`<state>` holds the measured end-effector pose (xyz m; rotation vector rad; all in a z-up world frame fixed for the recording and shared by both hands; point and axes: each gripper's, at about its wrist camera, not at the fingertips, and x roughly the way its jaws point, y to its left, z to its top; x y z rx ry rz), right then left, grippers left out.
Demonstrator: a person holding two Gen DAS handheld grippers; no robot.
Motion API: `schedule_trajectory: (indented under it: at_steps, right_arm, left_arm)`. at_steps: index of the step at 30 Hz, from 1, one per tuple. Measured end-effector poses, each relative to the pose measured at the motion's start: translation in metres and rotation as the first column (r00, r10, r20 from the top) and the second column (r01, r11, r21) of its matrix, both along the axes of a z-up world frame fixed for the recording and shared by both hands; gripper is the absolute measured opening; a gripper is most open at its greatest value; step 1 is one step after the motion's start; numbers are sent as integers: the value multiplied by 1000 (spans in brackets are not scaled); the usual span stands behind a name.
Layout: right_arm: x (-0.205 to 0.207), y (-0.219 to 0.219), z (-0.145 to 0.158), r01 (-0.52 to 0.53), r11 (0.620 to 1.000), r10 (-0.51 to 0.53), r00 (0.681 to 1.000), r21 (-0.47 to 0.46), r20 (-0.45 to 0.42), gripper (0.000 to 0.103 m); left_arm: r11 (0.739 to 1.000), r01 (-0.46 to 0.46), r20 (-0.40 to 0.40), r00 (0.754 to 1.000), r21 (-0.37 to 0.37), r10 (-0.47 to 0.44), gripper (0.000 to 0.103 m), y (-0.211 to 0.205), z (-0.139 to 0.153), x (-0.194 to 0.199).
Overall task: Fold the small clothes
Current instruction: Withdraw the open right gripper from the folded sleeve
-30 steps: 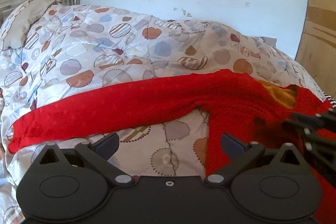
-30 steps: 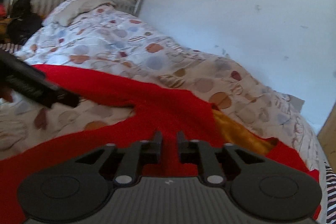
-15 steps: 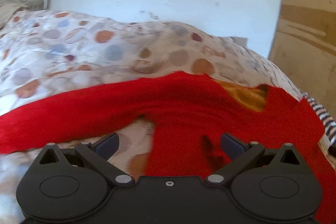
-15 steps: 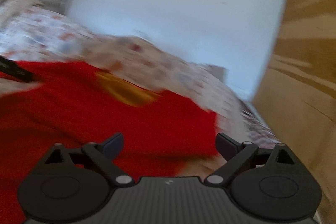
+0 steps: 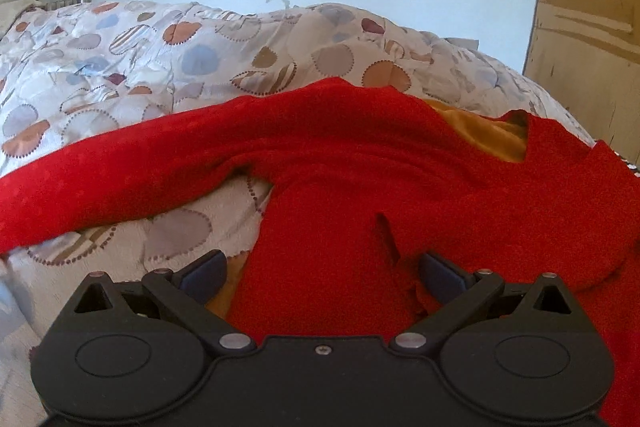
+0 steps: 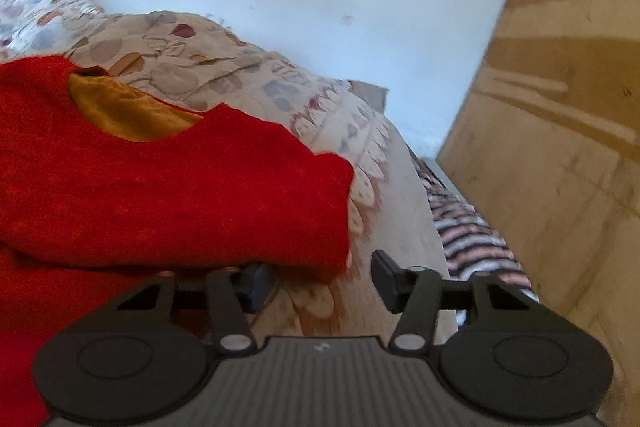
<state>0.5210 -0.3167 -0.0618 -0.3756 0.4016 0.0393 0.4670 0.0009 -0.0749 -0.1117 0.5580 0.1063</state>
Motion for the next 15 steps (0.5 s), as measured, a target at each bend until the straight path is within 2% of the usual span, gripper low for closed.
schedule_trajectory:
  at_steps: [1,3,5,8,11,15]
  right_arm:
    - [5,2,-1,-3,1000,3,1000,-15,-9,22]
    - [7,2,-1,15,1000,-15,1000,-11,-11,14]
    - [2,-5,5,43,998,-42,999,55,-13,12]
    - [-8,-24,12,104,974,-96,994,203,-47,11]
    - [-8,-32,2,129,964,-108,989,233,-102,11]
    - [-9,-35,-3,123,957,-98,989,261,-110,13]
  left_arm:
    - [1000,1,2,1000,3,-1,103,0,-1,0]
    - [1000,2,5,1000,8,-3,103,-1,-3,0]
    - [1000,4,6,1000,1,-4,103,0,-3,0]
    - [1000,8,8,1000,-7,-8,103,2,-3,0]
    - [1000,12,3,1000,-2,-12,103,2,-5,1]
    - [1000,14,6,1000,-5,-14,103,2,-6,1]
